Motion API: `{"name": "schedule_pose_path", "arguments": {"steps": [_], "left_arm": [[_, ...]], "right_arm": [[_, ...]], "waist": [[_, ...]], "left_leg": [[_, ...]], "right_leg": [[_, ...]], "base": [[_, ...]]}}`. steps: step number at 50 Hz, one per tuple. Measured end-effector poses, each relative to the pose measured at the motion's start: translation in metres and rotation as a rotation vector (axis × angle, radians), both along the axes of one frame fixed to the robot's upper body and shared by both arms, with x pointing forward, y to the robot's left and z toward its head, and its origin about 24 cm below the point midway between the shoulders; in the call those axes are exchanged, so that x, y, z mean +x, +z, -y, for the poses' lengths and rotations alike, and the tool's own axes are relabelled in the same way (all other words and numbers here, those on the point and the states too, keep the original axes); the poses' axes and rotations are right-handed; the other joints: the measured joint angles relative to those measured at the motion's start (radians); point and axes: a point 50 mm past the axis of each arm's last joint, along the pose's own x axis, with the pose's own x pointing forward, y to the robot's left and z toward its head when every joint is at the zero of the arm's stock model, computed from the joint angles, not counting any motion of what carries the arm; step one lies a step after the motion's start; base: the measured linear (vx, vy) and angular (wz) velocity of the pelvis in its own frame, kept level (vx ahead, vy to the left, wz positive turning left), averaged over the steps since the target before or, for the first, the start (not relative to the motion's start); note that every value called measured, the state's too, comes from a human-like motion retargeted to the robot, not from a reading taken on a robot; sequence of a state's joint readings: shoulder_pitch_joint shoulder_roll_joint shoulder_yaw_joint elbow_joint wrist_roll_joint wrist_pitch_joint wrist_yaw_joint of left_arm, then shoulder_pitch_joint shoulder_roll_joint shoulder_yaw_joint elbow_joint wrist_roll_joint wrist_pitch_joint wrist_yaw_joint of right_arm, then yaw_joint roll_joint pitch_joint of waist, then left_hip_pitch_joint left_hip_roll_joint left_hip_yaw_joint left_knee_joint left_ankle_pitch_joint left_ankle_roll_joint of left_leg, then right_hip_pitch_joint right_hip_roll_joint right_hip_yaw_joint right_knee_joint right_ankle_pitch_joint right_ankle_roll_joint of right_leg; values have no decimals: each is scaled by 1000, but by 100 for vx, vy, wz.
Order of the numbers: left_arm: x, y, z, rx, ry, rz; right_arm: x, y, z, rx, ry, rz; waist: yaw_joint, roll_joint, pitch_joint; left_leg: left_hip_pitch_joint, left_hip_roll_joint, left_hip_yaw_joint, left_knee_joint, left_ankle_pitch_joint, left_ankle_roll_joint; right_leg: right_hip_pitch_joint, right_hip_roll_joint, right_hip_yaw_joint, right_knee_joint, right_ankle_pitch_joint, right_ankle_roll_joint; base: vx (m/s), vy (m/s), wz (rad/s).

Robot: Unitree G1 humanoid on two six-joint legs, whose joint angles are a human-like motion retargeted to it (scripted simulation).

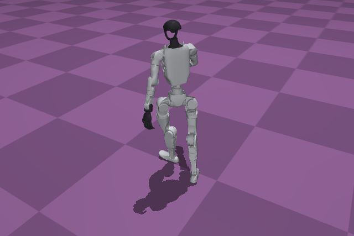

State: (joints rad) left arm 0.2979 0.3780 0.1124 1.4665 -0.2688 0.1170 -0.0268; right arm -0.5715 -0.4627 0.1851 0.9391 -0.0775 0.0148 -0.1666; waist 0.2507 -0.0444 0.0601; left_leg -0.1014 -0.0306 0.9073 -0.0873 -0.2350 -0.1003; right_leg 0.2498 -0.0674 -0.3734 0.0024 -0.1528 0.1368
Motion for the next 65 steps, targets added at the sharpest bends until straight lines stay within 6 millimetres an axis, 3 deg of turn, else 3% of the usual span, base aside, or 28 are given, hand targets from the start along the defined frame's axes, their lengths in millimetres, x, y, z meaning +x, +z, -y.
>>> {"name": "schedule_pose_path", "arguments": {"steps": [2,5,7,10,12,14,17,21,23,26,30,32,35,37,40,42,45,48,52,56,60,65], "left_arm": [[7,-8,16,-60,33,29],[39,-21,36,-159,22,150],[77,-28,44,-214,-51,267],[152,-28,51,-241,-220,445],[209,-19,57,-227,-376,558],[266,-1,68,-199,-547,676],[344,40,93,-154,-779,890],[416,112,138,-150,-952,1241],[437,148,159,-176,-984,1414],[453,192,181,-231,-994,1623],[459,223,193,-256,-984,1759],[458,220,190,-236,-996,1746],[450,195,181,-210,-1009,1647],[439,166,170,-194,-1003,1530],[410,113,146,-160,-988,1291],[379,73,128,-141,-974,1093],[316,20,98,-132,-937,765],[244,-12,70,-148,-838,457],[162,-24,39,-162,-657,188],[106,-19,13,-158,-532,82],[70,-11,-5,-127,-421,72],[40,-6,-7,-57,-220,84]], "right_arm": [[-11,-18,-5,12,40,-62],[-42,-57,-10,41,96,-205],[-73,-88,-12,57,108,-333],[-131,-134,-12,80,55,-551],[-174,-159,-15,99,2,-706],[-218,-179,-23,128,-31,-859],[-276,-198,-44,205,-24,-1060],[-332,-206,-75,351,58,-1233],[-349,-205,-87,420,103,-1280],[-362,-204,-95,483,155,-1318],[-362,-203,-92,464,201,-1355],[-358,-204,-87,417,221,-1367],[-350,-204,-74,326,214,-1371],[-338,-204,-60,255,173,-1353],[-316,-201,-39,154,82,-1289],[-298,-197,-25,99,10,-1224],[-267,-189,-7,39,-105,-1103],[-232,-175,12,0,-209,-968],[-182,-150,36,-20,-302,-788],[-133,-120,48,-1,-327,-602],[-87,-86,50,29,-301,-421],[-49,-54,39,41,-205,-255]], "waist": [[-30,16,-6],[-70,54,-7],[-85,75,-22],[-105,74,-51],[-121,68,-53],[-141,65,-46],[-188,69,-30],[-262,87,-13],[-295,91,-3],[-337,78,13],[-383,22,50],[-386,2,61],[-368,-17,50],[-340,-24,38],[-286,-26,22],[-245,-39,15],[-189,-78,5],[-165,-107,-23],[-135,-117,-36],[-77,-132,-12],[1,-141,27],[63,-91,58]], "left_leg": [[43,3,-56,0,-23,-8],[120,36,-139,19,-67,-27],[140,65,-203,45,-93,-21],[136,67,-325,71,-113,12],[139,55,-416,82,-121,29],[151,41,-509,94,-129,39],[175,27,-655,115,-139,42],[210,26,-842,134,-146,28],[232,24,-923,133,-148,19],[274,4,-1029,124,-153,10],[358,-50,-1158,113,-172,11],[394,-57,-1201,111,-184,13],[420,-68,-1245,119,-189,27],[425,-72,-1267,133,-182,38],[422,-72,-1296,171,-150,44],[404,-88,-1306,230,-109,38],[303,-150,-1278,434,-35,27],[67,-189,-1155,783,14,35],[-192,-103,-895,1083,-47,143],[-274,-26,-666,1069,-170,226],[-245,-23,-491,778,-159,211],[-101,-7,-217,245,-77,120]], "right_leg": [[22,7,-28,56,36,-27],[27,9,-77,238,131,-73],[-50,-12,-82,461,196,-91],[-228,-41,-11,781,270,-87],[-327,-43,51,913,237,-91],[-397,-56,85,985,177,-121],[-464,-67,124,992,117,-167],[-508,-54,171,840,59,-182],[-512,-55,189,710,49,-176],[-483,-65,245,440,93,-144],[-406,-99,412,83,185,-40],[-390,-106,482,7,170,4],[-374,-111,529,-27,200,49],[-358,-115,523,-27,230,42],[-329,-118,490,-21,193,6],[-304,-126,478,-17,157,0],[-272,-165,455,-14,117,4],[-264,-201,394,-16,85,4],[-234,-216,297,-25,52,0],[-183,-221,220,-33,22,-4],[-142,-215,177,-32,1,5],[-77,-131,132,-27,-26,31]], "base": [[54,14,112],[56,16,132],[51,15,149],[44,11,185],[41,7,222],[39,5,243],[37,1,265],[35,-6,256],[34,-11,221],[35,-15,193],[40,-21,164],[42,-24,114],[41,-26,74],[40,-27,44],[41,-29,29],[41,-30,27],[38,-29,48],[32,-23,103],[32,-18,118],[34,-14,82],[36,-8,39],[40,0,34]]}}
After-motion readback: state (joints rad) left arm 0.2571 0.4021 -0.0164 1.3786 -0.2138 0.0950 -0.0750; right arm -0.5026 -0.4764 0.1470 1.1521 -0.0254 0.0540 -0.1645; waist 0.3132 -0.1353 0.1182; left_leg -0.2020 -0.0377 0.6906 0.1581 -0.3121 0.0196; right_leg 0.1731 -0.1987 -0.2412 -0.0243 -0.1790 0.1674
